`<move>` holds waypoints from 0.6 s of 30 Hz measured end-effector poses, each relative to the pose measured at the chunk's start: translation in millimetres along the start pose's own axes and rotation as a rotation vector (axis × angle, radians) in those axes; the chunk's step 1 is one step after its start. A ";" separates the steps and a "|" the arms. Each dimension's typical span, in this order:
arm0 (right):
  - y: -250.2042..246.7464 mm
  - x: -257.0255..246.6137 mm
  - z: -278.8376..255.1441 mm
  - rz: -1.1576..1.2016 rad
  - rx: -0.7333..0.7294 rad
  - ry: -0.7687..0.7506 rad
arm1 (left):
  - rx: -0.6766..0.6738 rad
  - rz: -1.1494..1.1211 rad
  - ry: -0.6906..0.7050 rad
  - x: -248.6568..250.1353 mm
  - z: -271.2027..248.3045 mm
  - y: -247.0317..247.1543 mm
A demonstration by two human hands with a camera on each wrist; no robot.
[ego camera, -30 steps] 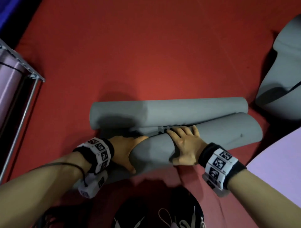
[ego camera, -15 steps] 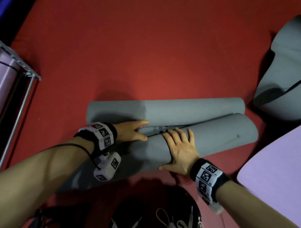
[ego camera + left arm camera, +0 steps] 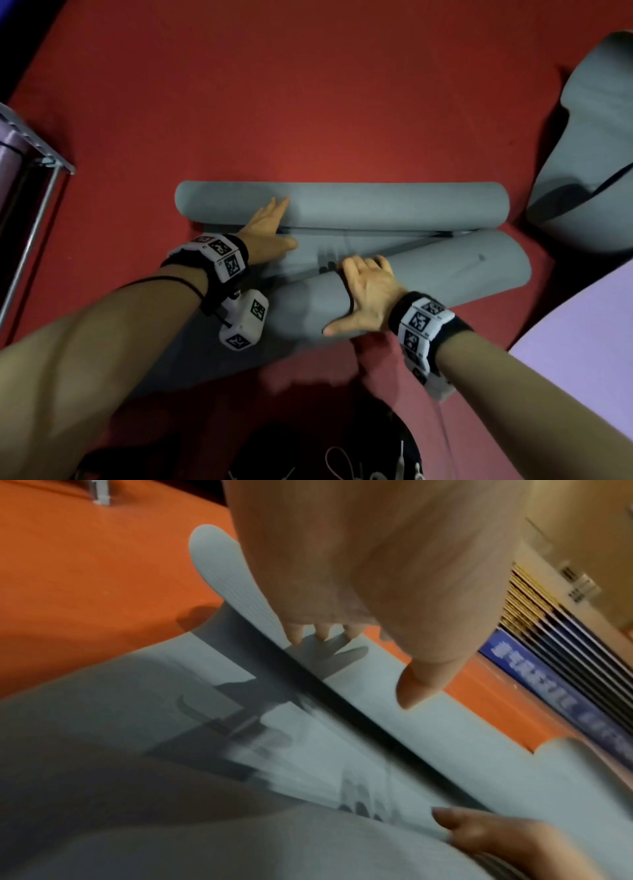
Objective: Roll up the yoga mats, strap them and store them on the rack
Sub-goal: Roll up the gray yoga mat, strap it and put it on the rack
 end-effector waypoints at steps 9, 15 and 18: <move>-13.3 12.8 36.5 -0.159 -0.021 0.022 | 0.010 0.049 0.055 -7.0 0.2 -7.8; -16.4 12.5 38.8 -0.004 0.009 0.097 | -0.041 0.074 0.180 9.3 -30.0 6.3; -15.6 11.0 36.9 -0.004 0.035 0.102 | -0.288 0.464 0.198 -4.3 -52.8 45.0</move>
Point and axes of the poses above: each hand's wrist, its own z-axis towards the middle knuckle, its own y-axis out of the palm, x = y × z, the point moved 7 cm from there along z, towards the middle knuckle, and after that the axes turned 2 degrees about z, right-handed, at the moved point
